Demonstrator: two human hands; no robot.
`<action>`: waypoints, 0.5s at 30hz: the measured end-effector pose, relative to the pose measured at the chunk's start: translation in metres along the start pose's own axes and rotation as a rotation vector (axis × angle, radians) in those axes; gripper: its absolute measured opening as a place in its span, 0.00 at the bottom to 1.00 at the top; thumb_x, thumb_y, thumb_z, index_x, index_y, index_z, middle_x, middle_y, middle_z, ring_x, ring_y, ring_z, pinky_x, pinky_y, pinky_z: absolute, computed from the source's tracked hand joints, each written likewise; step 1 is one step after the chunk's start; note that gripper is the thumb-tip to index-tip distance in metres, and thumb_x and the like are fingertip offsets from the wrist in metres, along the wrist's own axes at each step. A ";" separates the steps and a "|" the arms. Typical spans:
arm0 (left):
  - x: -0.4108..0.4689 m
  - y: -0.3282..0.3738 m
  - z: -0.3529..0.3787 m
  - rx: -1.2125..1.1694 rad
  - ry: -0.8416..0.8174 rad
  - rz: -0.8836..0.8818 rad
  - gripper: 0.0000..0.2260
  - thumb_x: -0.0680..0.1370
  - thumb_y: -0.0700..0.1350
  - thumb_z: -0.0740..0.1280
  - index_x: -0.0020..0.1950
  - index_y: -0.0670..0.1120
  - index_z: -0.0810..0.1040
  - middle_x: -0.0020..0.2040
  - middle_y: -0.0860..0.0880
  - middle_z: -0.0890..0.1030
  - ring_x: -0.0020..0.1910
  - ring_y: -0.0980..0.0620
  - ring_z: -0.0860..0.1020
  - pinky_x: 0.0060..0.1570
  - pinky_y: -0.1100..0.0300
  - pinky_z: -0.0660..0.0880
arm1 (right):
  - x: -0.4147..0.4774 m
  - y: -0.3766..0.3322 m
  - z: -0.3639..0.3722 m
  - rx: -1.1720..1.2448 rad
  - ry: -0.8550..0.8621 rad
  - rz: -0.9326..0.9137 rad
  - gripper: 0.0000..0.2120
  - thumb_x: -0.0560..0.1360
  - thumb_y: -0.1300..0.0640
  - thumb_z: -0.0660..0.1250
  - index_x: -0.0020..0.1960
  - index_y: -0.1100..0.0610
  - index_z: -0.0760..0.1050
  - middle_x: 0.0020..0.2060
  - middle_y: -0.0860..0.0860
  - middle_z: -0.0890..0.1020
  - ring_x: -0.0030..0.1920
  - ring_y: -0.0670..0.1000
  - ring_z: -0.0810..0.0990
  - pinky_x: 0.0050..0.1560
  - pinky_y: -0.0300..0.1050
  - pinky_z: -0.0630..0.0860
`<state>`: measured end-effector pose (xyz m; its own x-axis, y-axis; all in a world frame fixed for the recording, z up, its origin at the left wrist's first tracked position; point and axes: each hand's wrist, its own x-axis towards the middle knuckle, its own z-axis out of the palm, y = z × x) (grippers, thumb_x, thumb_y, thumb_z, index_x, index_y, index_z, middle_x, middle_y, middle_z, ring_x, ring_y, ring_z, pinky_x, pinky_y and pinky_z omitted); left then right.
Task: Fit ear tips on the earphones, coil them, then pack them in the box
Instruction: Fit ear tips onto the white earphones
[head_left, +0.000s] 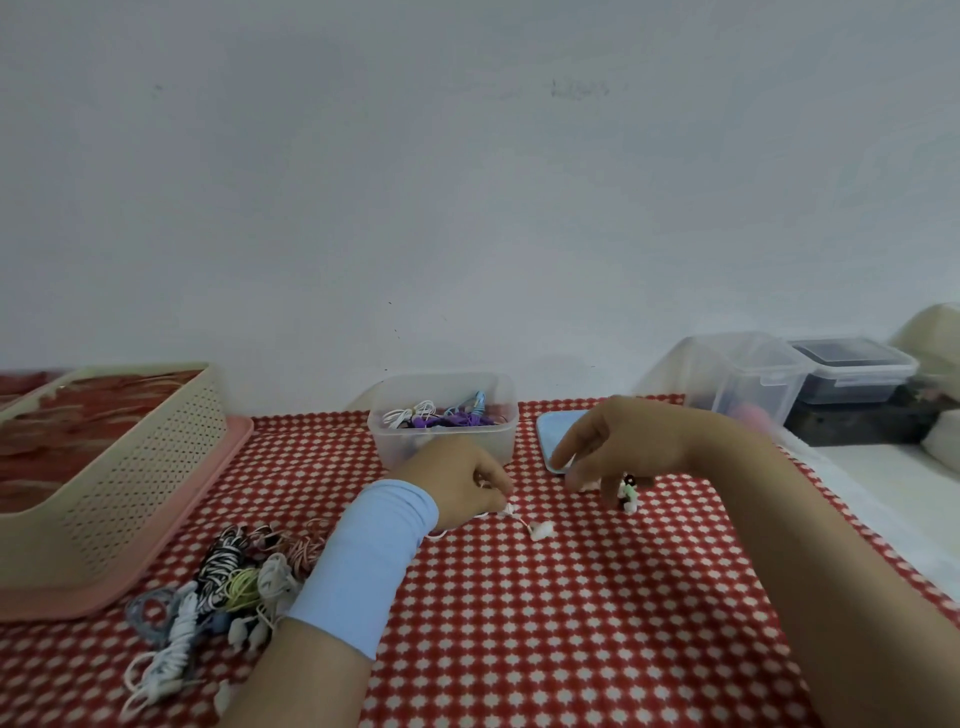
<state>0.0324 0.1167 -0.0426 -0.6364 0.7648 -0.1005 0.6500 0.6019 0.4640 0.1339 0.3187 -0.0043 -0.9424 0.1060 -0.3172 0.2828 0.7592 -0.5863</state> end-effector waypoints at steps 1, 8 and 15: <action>0.000 -0.001 0.000 0.036 -0.015 -0.009 0.09 0.76 0.50 0.71 0.56 0.57 0.84 0.59 0.61 0.80 0.51 0.63 0.74 0.55 0.66 0.68 | 0.000 0.005 -0.003 -0.004 0.095 0.006 0.07 0.76 0.56 0.74 0.53 0.47 0.84 0.44 0.44 0.87 0.39 0.46 0.87 0.36 0.39 0.76; 0.004 -0.001 0.005 0.089 -0.013 -0.033 0.09 0.75 0.50 0.73 0.54 0.56 0.84 0.58 0.59 0.80 0.54 0.59 0.76 0.59 0.62 0.72 | 0.017 0.028 0.002 -0.170 0.248 0.115 0.08 0.70 0.57 0.78 0.39 0.45 0.85 0.44 0.42 0.85 0.47 0.45 0.83 0.52 0.41 0.78; 0.004 -0.003 0.010 -0.058 0.066 0.035 0.07 0.71 0.47 0.76 0.43 0.57 0.81 0.45 0.61 0.80 0.46 0.62 0.77 0.45 0.68 0.71 | 0.034 0.031 0.012 -0.361 0.239 0.234 0.14 0.67 0.54 0.80 0.52 0.50 0.86 0.49 0.47 0.84 0.50 0.49 0.81 0.59 0.48 0.80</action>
<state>0.0324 0.1203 -0.0533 -0.6411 0.7670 -0.0257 0.6483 0.5591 0.5168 0.1127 0.3382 -0.0420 -0.8876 0.4124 -0.2051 0.4515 0.8671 -0.2105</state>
